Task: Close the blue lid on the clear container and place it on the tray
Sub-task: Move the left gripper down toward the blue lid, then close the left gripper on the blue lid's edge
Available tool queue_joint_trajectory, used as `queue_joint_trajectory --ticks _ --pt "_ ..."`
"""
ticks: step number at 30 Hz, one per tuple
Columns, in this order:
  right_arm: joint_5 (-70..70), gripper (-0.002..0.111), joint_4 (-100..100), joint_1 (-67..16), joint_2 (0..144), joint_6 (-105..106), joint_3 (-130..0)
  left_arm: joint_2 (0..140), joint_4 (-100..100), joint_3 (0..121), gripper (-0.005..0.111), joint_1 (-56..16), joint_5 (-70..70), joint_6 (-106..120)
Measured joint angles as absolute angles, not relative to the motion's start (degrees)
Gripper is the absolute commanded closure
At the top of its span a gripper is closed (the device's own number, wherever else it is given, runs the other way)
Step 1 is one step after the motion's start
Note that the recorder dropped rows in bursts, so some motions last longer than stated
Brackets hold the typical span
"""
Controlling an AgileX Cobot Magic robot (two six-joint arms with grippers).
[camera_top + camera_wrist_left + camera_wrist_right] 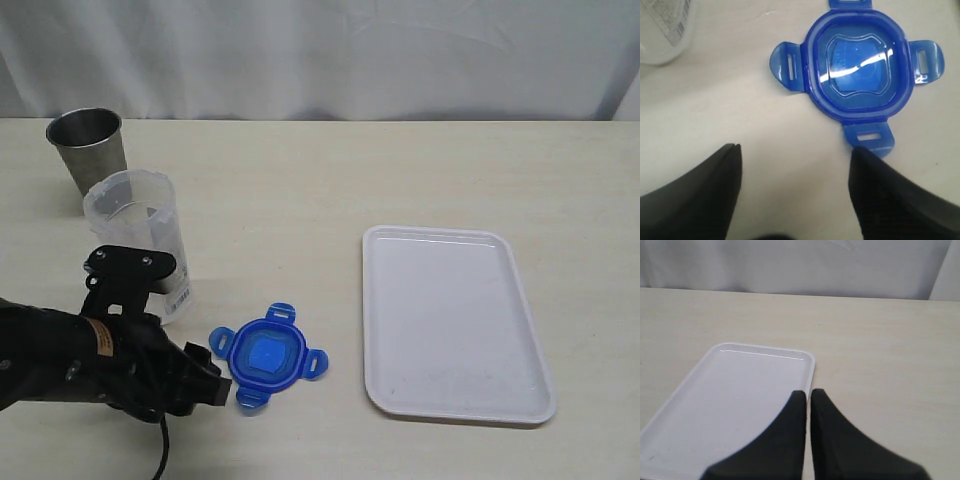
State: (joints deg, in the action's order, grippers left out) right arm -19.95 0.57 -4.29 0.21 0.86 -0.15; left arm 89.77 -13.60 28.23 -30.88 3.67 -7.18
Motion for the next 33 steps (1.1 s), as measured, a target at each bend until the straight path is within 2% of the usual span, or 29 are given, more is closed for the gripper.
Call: queue_joint_trajectory --ticks 21,33 --pt "-20.0 0.104 0.6 -4.3 0.2 0.9 -0.1 95.8 -12.6 28.2 0.048 -30.9 -7.2 -7.4" --pt "-20.0 0.104 0.6 -4.3 0.2 0.9 -0.1 99.8 -11.2 32.5 0.048 -30.9 -5.9 -7.3"
